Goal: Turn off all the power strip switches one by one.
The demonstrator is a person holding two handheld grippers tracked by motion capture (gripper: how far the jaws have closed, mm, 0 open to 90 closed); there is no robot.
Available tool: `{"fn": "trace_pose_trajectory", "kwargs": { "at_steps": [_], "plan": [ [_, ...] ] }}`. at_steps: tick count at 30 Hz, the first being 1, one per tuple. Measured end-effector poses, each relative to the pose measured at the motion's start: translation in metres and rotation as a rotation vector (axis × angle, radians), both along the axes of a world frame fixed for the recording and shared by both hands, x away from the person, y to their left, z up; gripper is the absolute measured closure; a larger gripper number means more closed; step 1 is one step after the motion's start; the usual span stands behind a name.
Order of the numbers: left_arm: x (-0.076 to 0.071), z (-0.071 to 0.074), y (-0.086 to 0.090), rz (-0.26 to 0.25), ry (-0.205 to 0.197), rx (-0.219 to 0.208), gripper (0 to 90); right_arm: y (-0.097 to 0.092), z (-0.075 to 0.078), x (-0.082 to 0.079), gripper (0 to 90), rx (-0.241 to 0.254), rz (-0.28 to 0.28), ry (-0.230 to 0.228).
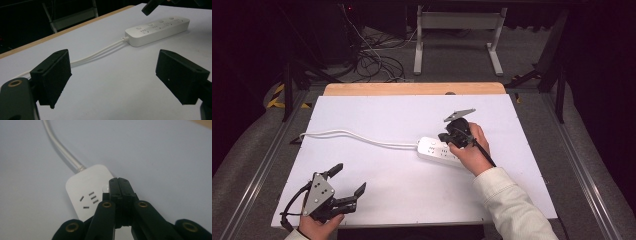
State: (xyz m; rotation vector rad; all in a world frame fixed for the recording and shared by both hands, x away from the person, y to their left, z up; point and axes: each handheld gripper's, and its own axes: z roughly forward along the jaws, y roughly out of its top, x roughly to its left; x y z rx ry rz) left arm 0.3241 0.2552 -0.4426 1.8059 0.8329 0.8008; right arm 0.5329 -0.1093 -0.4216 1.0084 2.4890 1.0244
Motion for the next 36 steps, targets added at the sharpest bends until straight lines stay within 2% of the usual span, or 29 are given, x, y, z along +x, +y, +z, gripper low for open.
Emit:
{"fn": "trace_pose_trajectory", "kwargs": {
  "at_steps": [1,4,9,18,22,36],
  "plan": [
    [0.000,0.000,0.000,-0.001,0.002,0.000,13.5,0.001,0.002,0.000,90.0,0.006,0.004,-0.016],
    [-0.001,0.000,0.000,-0.002,-0.002,0.002,13.5,0.003,0.005,0.002,90.0,0.003,0.017,-0.020],
    [-0.001,0.000,0.000,-0.001,0.001,-0.001,13.5,0.012,-0.006,0.008,90.0,-0.020,0.035,0.011],
    [0.000,-0.001,0.000,0.001,0.006,-0.005,13.5,0.016,-0.017,0.017,90.0,-0.047,0.038,0.053],
    [0.000,-0.001,-0.001,0.001,0.006,-0.005,13.5,0.019,-0.019,0.018,90.0,-0.035,0.040,0.062],
    [0.000,-0.001,0.000,0.001,0.005,-0.004,13.5,0.029,-0.022,0.018,90.0,-0.066,0.061,0.055]
  ]
}}
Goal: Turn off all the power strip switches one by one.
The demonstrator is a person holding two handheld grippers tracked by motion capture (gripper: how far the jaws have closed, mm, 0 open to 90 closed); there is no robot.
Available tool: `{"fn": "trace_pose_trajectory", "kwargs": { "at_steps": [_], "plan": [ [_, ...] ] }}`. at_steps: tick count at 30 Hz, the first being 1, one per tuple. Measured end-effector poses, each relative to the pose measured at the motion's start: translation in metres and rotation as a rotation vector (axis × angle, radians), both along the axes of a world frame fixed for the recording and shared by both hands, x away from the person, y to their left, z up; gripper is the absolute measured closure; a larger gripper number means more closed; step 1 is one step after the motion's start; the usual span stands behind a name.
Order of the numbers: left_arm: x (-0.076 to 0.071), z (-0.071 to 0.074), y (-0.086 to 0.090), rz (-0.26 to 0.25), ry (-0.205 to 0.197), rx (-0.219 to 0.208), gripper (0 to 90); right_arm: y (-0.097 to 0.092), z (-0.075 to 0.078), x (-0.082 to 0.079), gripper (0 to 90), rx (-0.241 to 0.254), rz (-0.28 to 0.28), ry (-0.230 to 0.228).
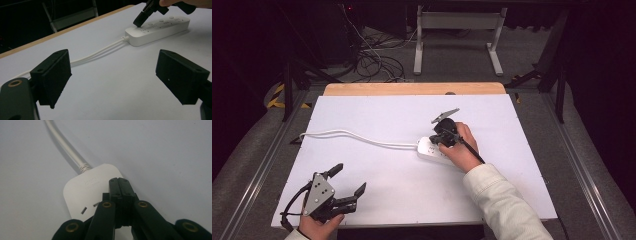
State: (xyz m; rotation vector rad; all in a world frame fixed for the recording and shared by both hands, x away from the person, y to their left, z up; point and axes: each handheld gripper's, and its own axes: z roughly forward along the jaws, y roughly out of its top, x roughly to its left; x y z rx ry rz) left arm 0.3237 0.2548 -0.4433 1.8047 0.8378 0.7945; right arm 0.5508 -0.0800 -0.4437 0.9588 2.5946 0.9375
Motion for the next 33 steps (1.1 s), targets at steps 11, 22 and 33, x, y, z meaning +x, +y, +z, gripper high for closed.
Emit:
{"fn": "trace_pose_trajectory", "kwargs": {
  "at_steps": [11,22,33],
  "plan": [
    [-0.0006,0.0000,-0.0002,-0.002,0.000,0.001,13.5,0.0031,-0.0025,-0.0023,90.0,-0.021,-0.010,-0.012],
    [-0.0010,0.0002,-0.0008,-0.004,-0.002,0.003,13.6,0.0000,-0.0024,-0.0006,90.0,0.010,-0.026,0.036],
    [-0.0009,0.0000,-0.0010,-0.005,-0.001,0.002,13.5,0.0012,-0.0023,-0.0008,90.0,0.007,-0.047,0.045]
  ]
}}
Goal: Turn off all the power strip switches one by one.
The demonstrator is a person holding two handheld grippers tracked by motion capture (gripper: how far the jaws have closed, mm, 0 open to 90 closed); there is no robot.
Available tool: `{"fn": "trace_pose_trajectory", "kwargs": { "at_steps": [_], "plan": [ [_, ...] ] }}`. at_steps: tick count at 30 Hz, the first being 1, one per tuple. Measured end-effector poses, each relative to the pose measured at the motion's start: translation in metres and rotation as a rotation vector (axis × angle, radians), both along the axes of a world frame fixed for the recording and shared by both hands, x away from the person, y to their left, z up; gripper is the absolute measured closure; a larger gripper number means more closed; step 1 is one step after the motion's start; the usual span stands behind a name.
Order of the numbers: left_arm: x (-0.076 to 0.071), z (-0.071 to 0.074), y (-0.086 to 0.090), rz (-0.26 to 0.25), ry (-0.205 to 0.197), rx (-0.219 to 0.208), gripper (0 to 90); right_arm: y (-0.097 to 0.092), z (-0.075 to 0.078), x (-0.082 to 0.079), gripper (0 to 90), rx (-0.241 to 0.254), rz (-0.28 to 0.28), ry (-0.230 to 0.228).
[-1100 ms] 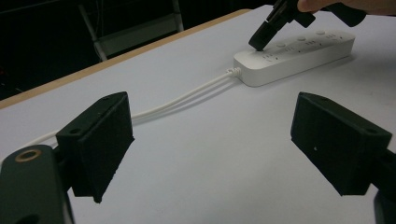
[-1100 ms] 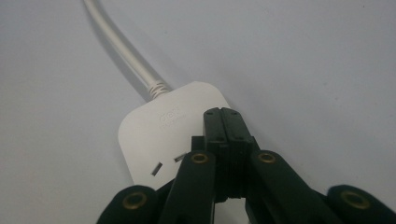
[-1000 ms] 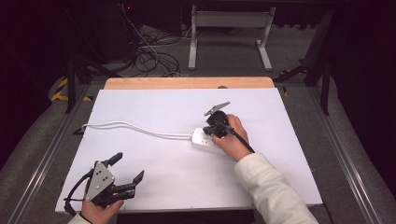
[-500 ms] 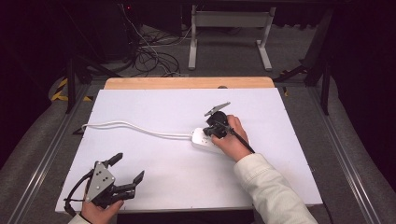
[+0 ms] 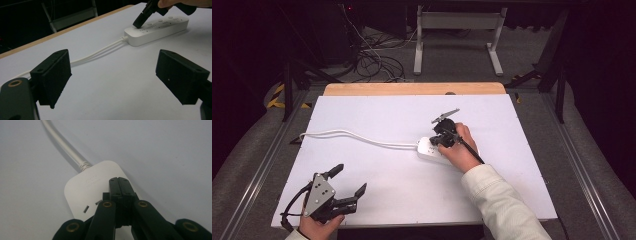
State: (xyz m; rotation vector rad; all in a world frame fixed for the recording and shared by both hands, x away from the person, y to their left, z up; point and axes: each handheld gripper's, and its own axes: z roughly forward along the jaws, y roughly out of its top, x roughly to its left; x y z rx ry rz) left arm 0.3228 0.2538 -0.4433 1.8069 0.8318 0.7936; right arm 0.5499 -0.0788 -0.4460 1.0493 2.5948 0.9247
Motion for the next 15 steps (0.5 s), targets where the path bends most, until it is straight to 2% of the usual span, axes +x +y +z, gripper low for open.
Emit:
{"fn": "trace_pose_trajectory", "kwargs": {
  "at_steps": [5,8,11,12,13,14,15],
  "plan": [
    [0.000,0.000,0.000,0.000,0.001,0.001,13.5,0.000,0.000,0.000,90.0,0.002,-0.007,0.003],
    [0.000,0.000,0.000,0.001,0.001,0.002,13.5,0.001,-0.001,0.000,90.0,-0.014,-0.012,-0.010],
    [0.000,0.000,0.000,0.002,0.000,0.002,13.5,-0.002,0.000,0.002,90.0,0.018,-0.027,0.023],
    [0.000,0.000,0.000,0.003,0.001,-0.001,13.5,-0.001,0.004,0.001,90.0,0.024,-0.001,0.025],
    [0.000,0.000,0.000,0.004,0.000,0.000,13.5,-0.001,0.004,0.001,90.0,0.024,-0.001,0.025],
    [0.001,0.000,0.001,0.004,0.000,-0.001,13.5,0.000,0.008,-0.001,90.0,0.019,0.012,0.018],
    [0.001,0.000,0.001,0.004,0.003,0.000,13.5,0.000,0.014,-0.005,90.0,0.049,0.024,-0.018]
  ]
}}
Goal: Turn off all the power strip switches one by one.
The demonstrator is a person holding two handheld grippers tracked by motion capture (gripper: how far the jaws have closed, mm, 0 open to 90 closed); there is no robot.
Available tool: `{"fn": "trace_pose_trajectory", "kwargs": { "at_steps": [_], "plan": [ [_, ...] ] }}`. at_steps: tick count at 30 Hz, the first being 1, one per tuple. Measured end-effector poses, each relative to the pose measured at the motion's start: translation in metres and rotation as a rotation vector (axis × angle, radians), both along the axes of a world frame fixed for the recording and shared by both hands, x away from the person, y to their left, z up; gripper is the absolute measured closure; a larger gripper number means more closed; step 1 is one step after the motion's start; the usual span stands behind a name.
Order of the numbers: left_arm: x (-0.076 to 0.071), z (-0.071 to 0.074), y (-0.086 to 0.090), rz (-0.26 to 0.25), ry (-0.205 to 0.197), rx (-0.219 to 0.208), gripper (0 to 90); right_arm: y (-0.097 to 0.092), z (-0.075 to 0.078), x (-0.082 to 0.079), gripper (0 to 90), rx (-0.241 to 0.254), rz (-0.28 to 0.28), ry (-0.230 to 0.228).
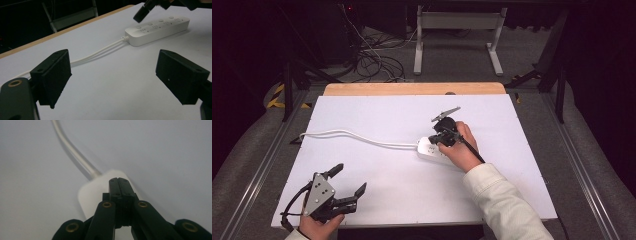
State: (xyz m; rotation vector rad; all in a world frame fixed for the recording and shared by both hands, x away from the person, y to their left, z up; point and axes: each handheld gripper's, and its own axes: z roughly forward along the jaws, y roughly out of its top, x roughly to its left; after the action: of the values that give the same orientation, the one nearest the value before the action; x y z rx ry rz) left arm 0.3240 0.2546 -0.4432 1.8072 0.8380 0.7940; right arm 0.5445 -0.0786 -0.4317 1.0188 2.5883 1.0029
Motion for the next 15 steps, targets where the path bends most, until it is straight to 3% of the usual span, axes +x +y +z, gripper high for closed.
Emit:
{"fn": "trace_pose_trajectory", "kwargs": {
  "at_steps": [2,7,12,15],
  "plan": [
    [0.001,0.000,0.000,0.003,0.002,-0.004,13.6,-0.001,0.015,-0.006,90.0,0.066,0.019,-0.054],
    [0.000,0.000,0.000,0.002,0.000,-0.001,13.5,-0.006,0.034,-0.017,90.0,0.096,0.053,-0.114],
    [0.000,0.001,0.000,0.003,-0.006,0.005,13.5,-0.009,0.036,-0.022,90.0,0.104,0.067,-0.122],
    [0.000,0.000,0.000,0.004,0.001,0.000,13.5,-0.010,0.037,-0.024,83.3,0.116,0.076,-0.126]
  ]
}}
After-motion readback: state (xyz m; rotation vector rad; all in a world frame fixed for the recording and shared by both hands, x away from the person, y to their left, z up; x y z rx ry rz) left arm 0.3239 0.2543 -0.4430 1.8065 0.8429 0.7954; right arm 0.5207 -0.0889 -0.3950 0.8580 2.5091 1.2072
